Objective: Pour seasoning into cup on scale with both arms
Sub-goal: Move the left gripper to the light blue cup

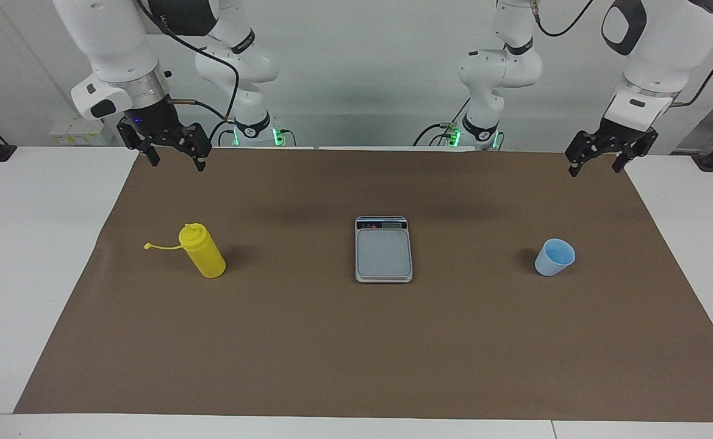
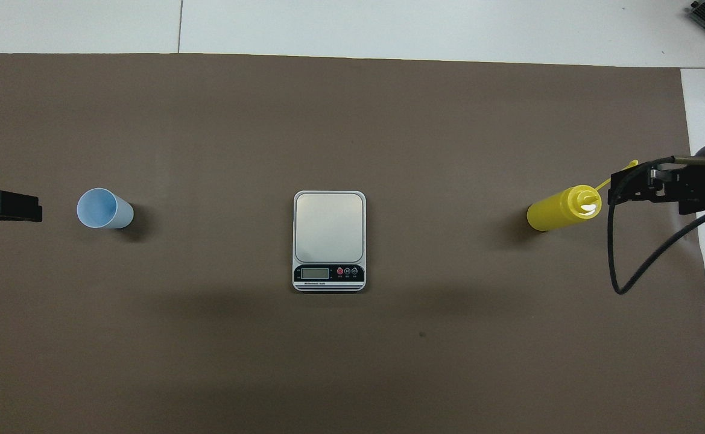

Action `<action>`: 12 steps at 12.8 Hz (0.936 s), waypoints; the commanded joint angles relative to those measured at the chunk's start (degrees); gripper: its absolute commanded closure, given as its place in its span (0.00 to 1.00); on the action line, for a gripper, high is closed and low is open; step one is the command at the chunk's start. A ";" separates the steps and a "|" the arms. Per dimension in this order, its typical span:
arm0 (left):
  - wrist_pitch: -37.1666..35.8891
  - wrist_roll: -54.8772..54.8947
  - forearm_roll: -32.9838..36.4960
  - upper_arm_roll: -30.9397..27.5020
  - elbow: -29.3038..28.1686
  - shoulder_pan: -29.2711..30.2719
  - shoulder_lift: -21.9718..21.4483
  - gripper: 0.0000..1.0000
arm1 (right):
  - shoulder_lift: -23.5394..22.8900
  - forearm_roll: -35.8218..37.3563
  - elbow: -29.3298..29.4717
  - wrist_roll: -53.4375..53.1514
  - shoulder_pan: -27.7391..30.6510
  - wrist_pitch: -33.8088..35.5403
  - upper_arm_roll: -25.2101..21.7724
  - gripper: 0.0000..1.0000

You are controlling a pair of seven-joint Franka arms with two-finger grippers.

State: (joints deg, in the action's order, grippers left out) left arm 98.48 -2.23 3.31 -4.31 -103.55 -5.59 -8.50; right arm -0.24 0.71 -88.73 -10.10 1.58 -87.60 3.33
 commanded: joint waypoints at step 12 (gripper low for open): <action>7.06 0.20 0.38 0.53 -6.74 0.40 -1.17 0.00 | 0.94 -1.06 -1.18 -0.62 1.06 0.32 0.10 0.00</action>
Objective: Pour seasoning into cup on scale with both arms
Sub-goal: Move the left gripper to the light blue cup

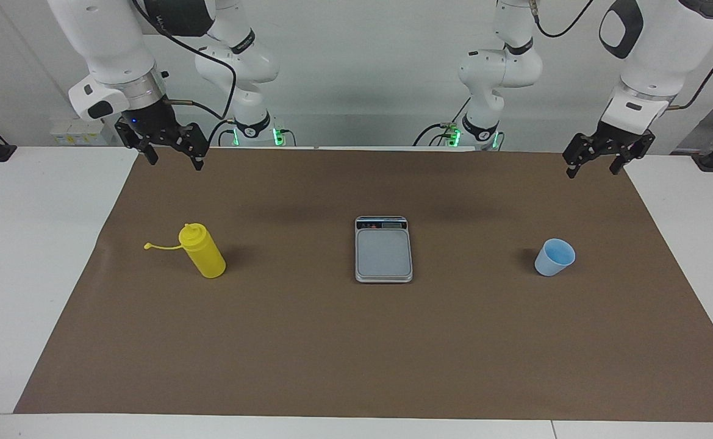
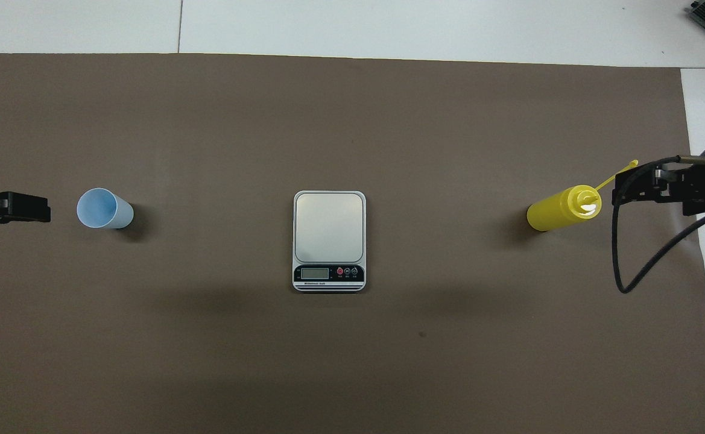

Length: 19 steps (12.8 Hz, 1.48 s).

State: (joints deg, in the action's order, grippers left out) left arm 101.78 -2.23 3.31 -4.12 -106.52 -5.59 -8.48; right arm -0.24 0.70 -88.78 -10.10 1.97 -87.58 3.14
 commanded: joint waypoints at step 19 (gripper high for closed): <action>31.46 1.96 -3.84 -5.37 -17.23 1.81 10.94 0.00 | 0.94 -1.14 -1.13 -0.62 0.66 0.30 0.20 0.00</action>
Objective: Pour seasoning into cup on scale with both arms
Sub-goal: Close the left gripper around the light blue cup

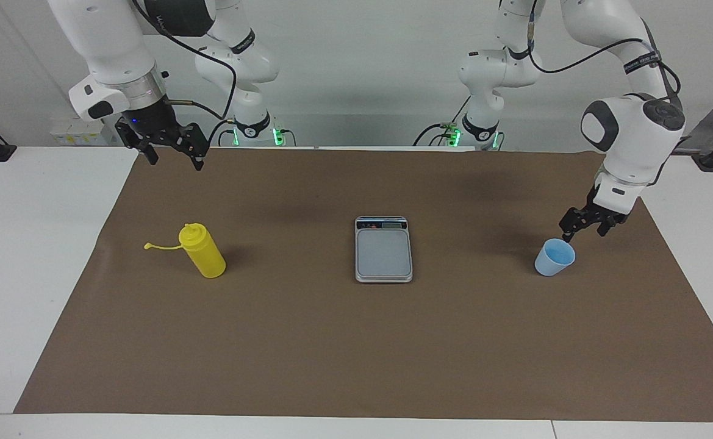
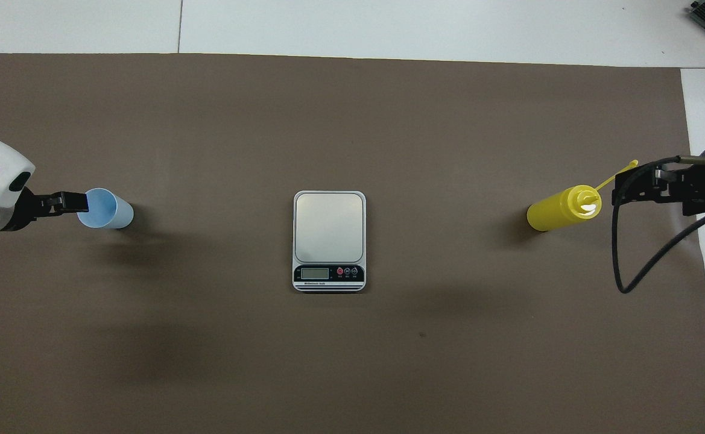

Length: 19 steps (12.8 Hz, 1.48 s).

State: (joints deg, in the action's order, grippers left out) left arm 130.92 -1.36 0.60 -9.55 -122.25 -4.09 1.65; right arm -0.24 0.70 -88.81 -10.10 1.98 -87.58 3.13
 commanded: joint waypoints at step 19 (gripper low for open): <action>4.43 1.10 -3.05 0.15 -4.66 0.40 4.41 0.28 | 0.94 -1.05 -1.10 -0.62 0.66 0.30 0.29 0.00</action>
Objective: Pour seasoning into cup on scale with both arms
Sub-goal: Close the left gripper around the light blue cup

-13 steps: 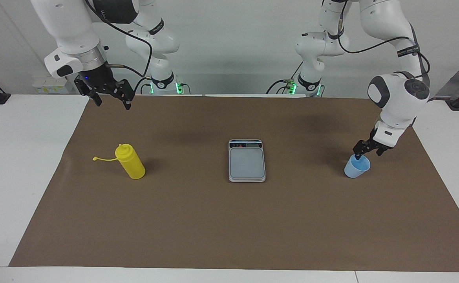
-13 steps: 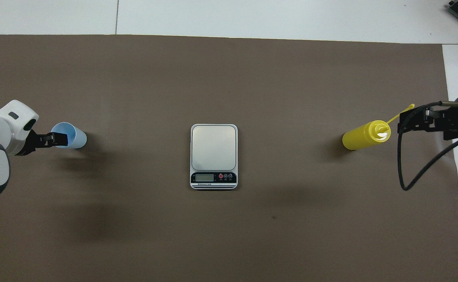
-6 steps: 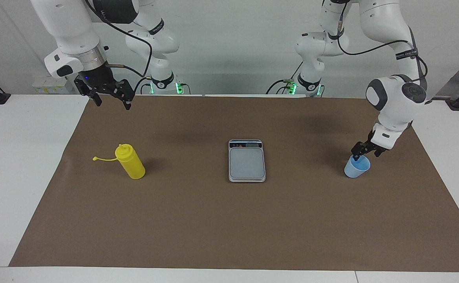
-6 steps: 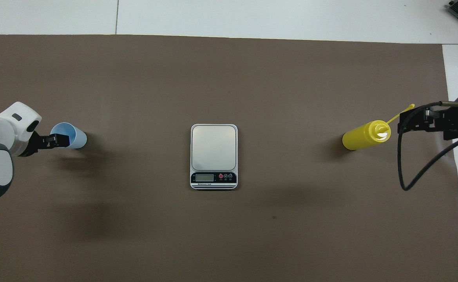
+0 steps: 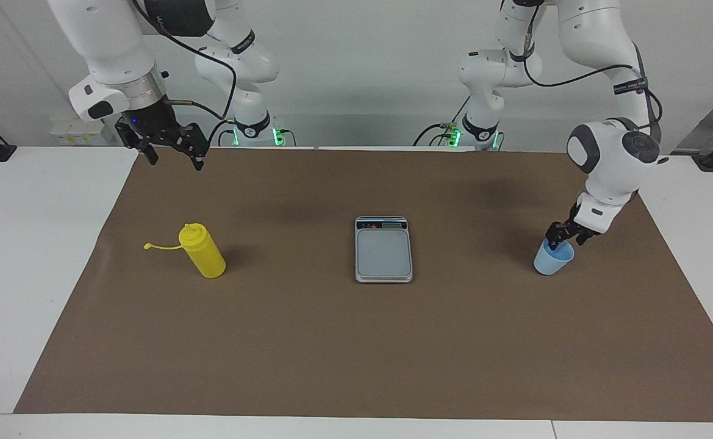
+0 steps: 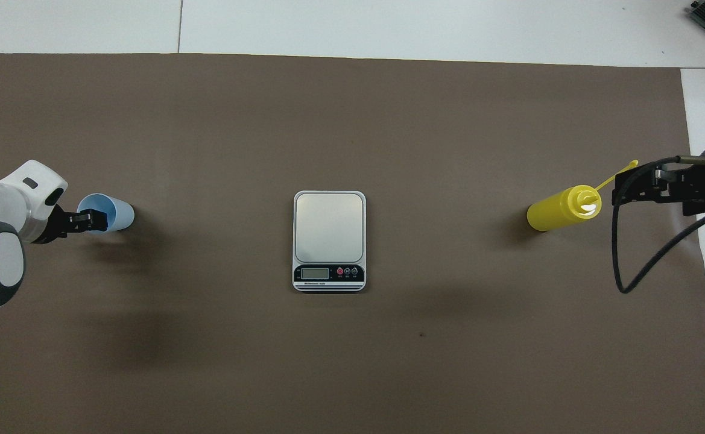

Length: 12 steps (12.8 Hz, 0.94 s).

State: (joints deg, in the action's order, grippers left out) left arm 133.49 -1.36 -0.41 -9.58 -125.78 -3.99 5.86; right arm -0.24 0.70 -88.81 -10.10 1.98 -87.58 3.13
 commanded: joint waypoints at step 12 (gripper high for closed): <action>3.97 0.83 -7.06 0.70 -0.08 -0.14 1.17 0.89 | 0.94 -1.05 -1.10 -0.63 0.66 0.30 0.29 0.00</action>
State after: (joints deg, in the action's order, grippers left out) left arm 136.42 -1.32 -6.19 -9.07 -125.92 -4.03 6.81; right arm -0.24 0.70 -88.82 -10.10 1.98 -87.58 3.13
